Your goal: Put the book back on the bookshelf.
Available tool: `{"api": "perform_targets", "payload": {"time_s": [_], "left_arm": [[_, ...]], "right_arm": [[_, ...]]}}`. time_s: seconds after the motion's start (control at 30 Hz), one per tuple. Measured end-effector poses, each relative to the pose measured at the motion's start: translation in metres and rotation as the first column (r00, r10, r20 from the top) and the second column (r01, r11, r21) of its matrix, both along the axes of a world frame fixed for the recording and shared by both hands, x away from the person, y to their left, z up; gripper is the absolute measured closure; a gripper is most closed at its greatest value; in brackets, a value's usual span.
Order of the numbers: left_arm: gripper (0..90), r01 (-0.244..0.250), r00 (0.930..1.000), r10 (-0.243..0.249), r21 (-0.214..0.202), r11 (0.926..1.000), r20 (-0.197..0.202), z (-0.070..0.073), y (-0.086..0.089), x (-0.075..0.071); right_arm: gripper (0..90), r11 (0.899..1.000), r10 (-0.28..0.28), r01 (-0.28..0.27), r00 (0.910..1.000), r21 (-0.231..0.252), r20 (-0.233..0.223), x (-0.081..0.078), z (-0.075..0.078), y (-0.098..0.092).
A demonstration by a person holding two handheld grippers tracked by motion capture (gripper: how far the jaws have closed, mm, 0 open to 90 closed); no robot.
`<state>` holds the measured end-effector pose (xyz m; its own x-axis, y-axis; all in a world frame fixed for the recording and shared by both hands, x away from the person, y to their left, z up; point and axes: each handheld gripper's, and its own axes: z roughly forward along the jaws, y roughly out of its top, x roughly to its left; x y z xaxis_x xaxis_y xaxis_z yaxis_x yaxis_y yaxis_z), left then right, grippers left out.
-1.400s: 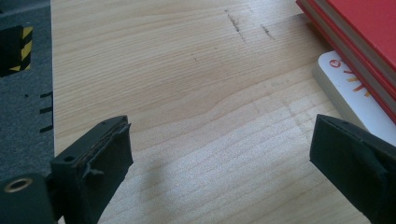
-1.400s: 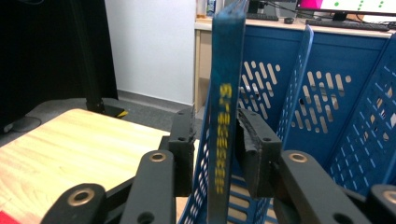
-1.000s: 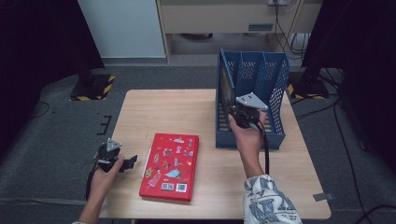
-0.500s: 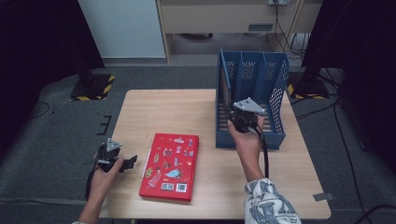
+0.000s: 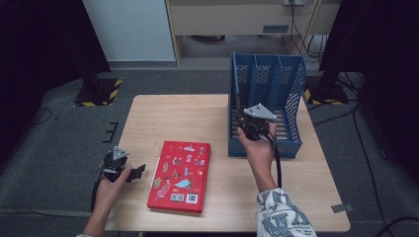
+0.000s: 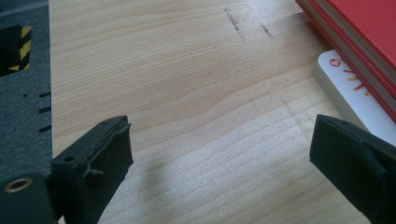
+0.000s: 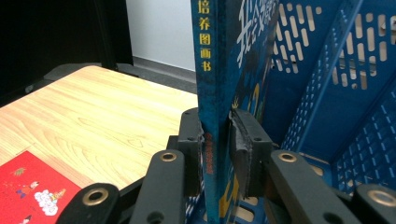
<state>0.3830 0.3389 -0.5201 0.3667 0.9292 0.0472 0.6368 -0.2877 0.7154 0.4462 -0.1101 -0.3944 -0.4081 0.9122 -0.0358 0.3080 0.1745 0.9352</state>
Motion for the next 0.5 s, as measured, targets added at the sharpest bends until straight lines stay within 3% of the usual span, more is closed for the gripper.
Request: {"api": "perform_targets", "payload": {"time_s": [0.5], "left_arm": [[4.8, 0.0, 1.0, 0.0, -0.004, 1.0, 0.0, 0.0006, 0.0005, 0.0002]], "right_arm": [[71.7, 1.0, 0.017, -0.017, 0.9998, 0.016, -0.004, 0.0038, 0.0, 0.0084]]}}
